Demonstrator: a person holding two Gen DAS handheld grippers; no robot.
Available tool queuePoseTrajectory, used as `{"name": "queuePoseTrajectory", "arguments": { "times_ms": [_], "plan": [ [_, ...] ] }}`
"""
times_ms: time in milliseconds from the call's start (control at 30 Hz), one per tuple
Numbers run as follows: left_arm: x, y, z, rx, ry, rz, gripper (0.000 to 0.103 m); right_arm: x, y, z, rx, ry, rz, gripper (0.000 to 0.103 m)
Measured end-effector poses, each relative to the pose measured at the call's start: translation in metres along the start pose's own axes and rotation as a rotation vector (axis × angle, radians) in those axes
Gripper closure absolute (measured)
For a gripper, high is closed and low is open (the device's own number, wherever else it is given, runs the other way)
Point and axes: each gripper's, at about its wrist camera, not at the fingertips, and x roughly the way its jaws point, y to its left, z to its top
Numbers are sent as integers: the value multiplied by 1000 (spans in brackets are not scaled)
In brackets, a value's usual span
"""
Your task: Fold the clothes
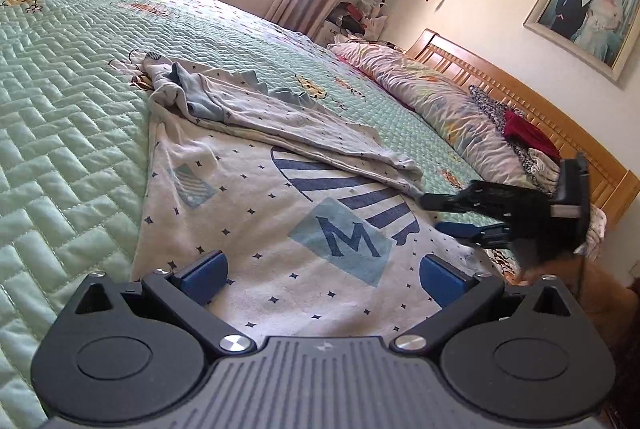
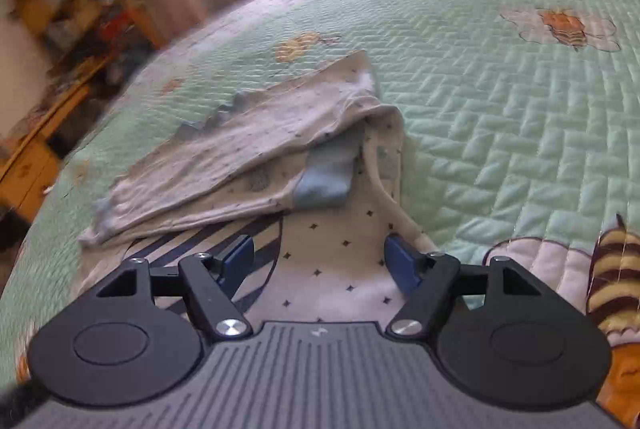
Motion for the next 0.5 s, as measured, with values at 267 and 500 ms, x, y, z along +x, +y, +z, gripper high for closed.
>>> {"name": "queuePoseTrajectory", "arguments": {
  "times_ms": [267,500],
  "plan": [
    [-45,-31,-3,-21,50,-53,2,-88,-15,-40,162,-27,254,30],
    [-54,-33,-26,-7,130,132,8,-96,-88,-82,387,-13,262,60]
  ]
}}
